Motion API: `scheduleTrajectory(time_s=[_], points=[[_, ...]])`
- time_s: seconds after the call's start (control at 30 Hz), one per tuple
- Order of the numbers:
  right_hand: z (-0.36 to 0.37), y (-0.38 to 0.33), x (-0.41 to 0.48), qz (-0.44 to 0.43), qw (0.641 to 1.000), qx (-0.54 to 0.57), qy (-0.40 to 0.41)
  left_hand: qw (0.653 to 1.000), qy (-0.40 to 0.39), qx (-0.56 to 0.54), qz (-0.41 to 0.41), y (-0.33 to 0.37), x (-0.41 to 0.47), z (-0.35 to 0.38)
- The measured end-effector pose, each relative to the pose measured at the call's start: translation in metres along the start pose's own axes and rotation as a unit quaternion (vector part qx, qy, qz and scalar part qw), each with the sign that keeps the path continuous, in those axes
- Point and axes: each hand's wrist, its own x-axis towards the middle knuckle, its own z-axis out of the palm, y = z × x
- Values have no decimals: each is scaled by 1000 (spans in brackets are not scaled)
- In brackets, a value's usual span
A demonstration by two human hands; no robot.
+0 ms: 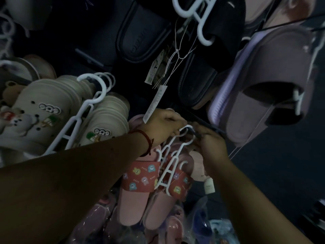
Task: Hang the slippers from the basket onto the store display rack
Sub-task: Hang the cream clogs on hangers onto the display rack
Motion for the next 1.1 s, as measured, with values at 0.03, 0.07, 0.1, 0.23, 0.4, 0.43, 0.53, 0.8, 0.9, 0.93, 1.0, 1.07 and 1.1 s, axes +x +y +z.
scheduleTrajectory(time_s=[0.03,0.07,0.1,0.23,0.4,0.43,0.53,0.8,0.9,0.93,1.0,1.07,1.1], points=[[0,-1,-3,13,1000,15,-14,1000,-8,7,5,-2,-1,0],[0,-1,-6,24,999,20,-9,1000,-7,12,4,-1,-4,0],[1,-1,-10,32,999,42,-12,1000,-7,12,3,-2,-5,1],[-2,-5,-21,34,997,67,3,1000,-17,14,-12,-1,-11,1],[-3,-4,-21,37,998,57,17,999,-13,25,-23,9,-18,2],[-3,-5,-21,33,999,39,11,999,-10,33,-23,10,-18,2],[-5,-10,-24,24,999,-26,-14,996,15,90,-12,15,-20,0],[-40,-52,-73,-85,982,-169,22,937,-65,339,55,80,-66,-16],[-52,-77,-99,-136,972,-185,39,936,-38,335,95,116,-82,-16],[-53,-86,-106,-143,972,-181,41,935,-32,338,106,130,-86,-15],[-55,-106,-119,-163,969,-180,43,926,-16,353,134,159,-91,-15],[-56,-129,-125,-194,962,-185,48,915,7,370,163,190,-93,-15],[-56,-143,-126,-208,959,-185,51,911,18,373,173,205,-93,-16]])
